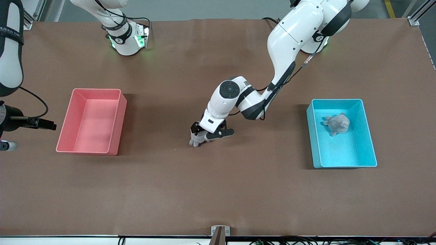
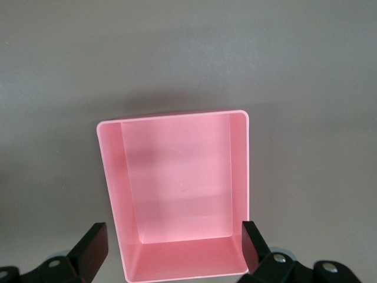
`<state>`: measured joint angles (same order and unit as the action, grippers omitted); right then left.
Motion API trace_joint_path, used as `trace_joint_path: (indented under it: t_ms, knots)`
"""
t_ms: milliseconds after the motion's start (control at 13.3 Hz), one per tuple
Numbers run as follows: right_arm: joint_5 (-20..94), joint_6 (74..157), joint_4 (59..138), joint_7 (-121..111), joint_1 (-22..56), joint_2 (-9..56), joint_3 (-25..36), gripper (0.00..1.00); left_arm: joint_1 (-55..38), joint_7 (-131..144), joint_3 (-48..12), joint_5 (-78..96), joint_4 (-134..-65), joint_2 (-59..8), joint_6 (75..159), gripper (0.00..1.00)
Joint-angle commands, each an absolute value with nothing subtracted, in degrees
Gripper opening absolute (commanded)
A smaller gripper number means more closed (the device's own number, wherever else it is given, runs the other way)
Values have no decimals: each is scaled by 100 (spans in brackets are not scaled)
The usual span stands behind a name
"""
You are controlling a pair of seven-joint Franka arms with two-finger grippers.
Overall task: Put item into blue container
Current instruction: 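Grasp the second toy with the left gripper while the right gripper withdraws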
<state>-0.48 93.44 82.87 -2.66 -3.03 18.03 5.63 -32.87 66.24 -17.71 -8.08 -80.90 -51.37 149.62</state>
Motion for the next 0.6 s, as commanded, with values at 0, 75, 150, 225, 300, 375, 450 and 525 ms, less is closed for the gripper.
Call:
trace_joint_path:
  t_ms: [0,75,150,225,300,375,450,525]
  knots:
    - [-176,9264,8113,-281,-343,1767,448,100,-3410,6697,-1740,-589,-7805,-5361,15081,100]
    - [-141,9246,8112,-264,-308,1767,448,100,-3419,6723,-1740,-589,-7805,-5387,15126,100]
    - [-71,9133,8104,-255,-299,1767,422,100,-3454,6758,-1740,-589,-7805,-5396,15135,100]
    - [-62,8853,8112,-229,-290,1749,404,100,-3472,6767,-1740,-589,-7805,-5431,15135,100]
    - [-62,8729,8156,-246,-290,1706,404,100,-3472,6768,-1740,-589,-7805,-5458,15143,100]
    - [-62,8693,8182,-255,-299,1609,404,100,-3472,6768,-1740,-589,-7787,-5502,15161,100]
    - [-70,8727,8383,-255,-308,1426,404,100,-3472,6776,-1740,-589,-7761,-5537,15257,100]
    - [-70,8841,8715,-255,-316,1145,404,100,-3472,6776,-1740,-589,-7752,-5581,15345,100]
